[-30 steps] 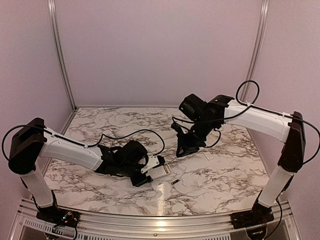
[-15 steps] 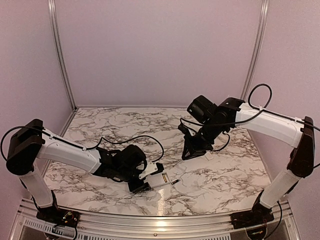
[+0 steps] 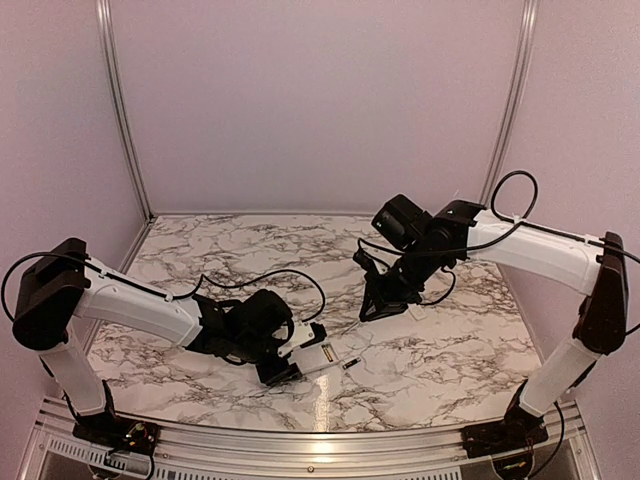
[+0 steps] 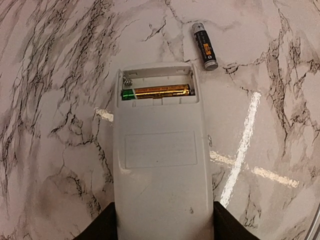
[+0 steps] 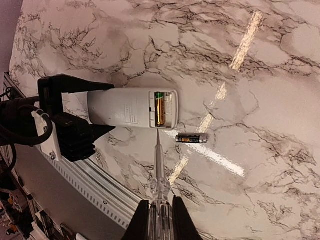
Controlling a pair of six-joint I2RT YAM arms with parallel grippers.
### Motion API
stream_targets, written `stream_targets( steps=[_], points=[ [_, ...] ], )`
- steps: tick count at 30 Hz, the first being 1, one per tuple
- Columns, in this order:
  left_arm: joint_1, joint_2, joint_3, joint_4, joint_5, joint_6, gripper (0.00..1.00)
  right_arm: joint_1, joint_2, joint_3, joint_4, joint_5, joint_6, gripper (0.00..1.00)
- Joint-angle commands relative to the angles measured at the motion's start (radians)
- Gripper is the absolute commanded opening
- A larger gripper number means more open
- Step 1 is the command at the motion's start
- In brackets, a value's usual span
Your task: Unload the batteries from the remote control
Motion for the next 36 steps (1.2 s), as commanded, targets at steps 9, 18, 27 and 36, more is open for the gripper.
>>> stream_targets(
  steps=[9, 18, 27, 36],
  points=[
    [-0.004, -0.032, 0.001, 0.016, -0.083, -0.049, 0.89, 0.004, 0.034, 0.019, 0.035, -0.013, -0.001, 0.00],
    [0.001, -0.171, -0.013, 0.023, -0.217, -0.193, 0.99, 0.004, 0.041, 0.029, 0.034, -0.004, -0.004, 0.00],
    [0.059, -0.421, -0.203, 0.081, -0.346, -0.566, 0.99, 0.004, 0.044, 0.015, 0.061, -0.003, -0.030, 0.00],
    [0.098, -0.581, -0.337, 0.109, 0.082, -0.673, 0.87, -0.014, 0.046, -0.078, 0.166, -0.077, -0.131, 0.00]
  ],
)
